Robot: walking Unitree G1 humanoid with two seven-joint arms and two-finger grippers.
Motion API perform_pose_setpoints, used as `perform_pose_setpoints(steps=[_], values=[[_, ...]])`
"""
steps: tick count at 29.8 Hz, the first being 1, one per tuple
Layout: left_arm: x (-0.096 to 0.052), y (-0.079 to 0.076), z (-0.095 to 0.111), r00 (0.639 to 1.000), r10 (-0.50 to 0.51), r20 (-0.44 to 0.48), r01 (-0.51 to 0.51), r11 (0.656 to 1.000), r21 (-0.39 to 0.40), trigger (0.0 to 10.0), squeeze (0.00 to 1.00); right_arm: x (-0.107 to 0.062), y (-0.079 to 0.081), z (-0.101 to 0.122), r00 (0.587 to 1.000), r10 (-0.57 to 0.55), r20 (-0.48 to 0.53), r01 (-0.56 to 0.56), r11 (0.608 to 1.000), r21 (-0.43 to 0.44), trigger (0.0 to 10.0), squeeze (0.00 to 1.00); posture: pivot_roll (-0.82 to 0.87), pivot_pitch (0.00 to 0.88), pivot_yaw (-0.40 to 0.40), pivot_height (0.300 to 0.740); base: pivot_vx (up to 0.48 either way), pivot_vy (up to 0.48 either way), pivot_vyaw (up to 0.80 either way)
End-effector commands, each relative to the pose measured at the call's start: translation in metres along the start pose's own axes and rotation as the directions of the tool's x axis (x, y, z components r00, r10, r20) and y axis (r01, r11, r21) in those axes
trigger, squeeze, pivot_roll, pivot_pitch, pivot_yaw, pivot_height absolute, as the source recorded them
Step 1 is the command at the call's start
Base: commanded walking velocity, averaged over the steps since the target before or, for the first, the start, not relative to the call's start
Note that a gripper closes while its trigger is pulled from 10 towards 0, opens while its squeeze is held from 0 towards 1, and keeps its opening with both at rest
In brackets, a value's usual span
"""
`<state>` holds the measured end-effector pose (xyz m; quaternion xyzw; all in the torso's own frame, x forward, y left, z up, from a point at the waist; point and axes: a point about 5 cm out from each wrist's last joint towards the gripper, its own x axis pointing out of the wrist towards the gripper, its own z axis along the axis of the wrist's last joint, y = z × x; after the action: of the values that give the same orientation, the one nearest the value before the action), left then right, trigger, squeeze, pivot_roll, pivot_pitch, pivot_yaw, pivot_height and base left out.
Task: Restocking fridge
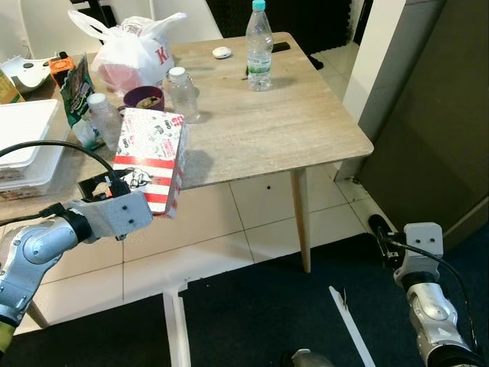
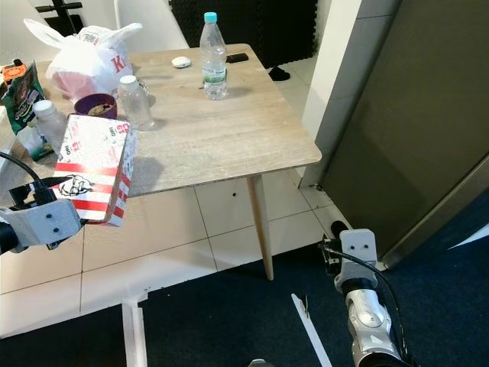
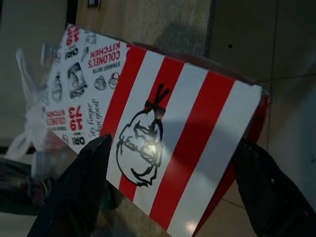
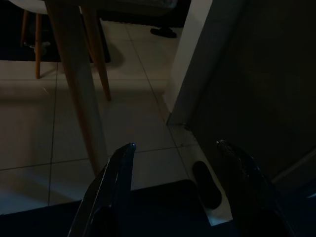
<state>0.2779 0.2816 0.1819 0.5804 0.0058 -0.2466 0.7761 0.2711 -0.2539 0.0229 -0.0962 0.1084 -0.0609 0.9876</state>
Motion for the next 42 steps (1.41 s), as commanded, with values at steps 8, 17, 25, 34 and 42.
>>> perform_pose_setpoints(steps=[8, 17, 25, 34, 42], values=[[0.009, 0.027, -0.015, 0.969, 0.236, -0.078, -0.222, 0.963, 0.152, 10.0, 0.00, -0.002, 0.001, -0.004, 1.000, -0.003, -0.013, 0.003, 1.000, 0.011, 10.0, 0.00, 0.01, 0.086, 0.000, 0.740, 0.000, 0.000, 0.00], [0.006, 0.046, -0.001, 0.960, 0.278, 0.044, -0.270, 0.953, -0.136, 10.0, 0.00, -0.003, 0.001, -0.003, 1.000, -0.003, -0.004, 0.003, 1.000, 0.004, 10.0, 0.00, 0.02, 0.090, 0.000, 0.740, 0.000, 0.000, 0.00], [-0.024, 0.002, -0.001, 0.988, -0.141, 0.054, 0.148, 0.976, -0.159, 10.0, 0.00, -0.003, 0.004, -0.006, 1.000, 0.009, -0.020, -0.009, 1.000, 0.007, 10.0, 0.00, 0.05, 0.097, -0.006, 0.740, 0.000, 0.000, 0.00], [-0.024, -0.004, -0.004, 0.986, -0.164, 0.038, 0.168, 0.974, -0.149, 10.0, 0.00, -0.001, 0.008, -0.003, 1.000, 0.020, -0.009, -0.020, 1.000, 0.010, 10.0, 0.00, 0.04, 0.097, -0.009, 0.740, 0.000, 0.000, 0.00], [0.000, -0.019, 0.001, 0.996, -0.077, 0.041, 0.078, 0.996, -0.034, 10.0, 0.05, -0.003, 0.004, -0.004, 1.000, 0.010, -0.011, -0.010, 1.000, 0.008, 10.0, 0.00, 0.03, 0.101, -0.009, 0.740, 0.000, 0.000, 0.00]])
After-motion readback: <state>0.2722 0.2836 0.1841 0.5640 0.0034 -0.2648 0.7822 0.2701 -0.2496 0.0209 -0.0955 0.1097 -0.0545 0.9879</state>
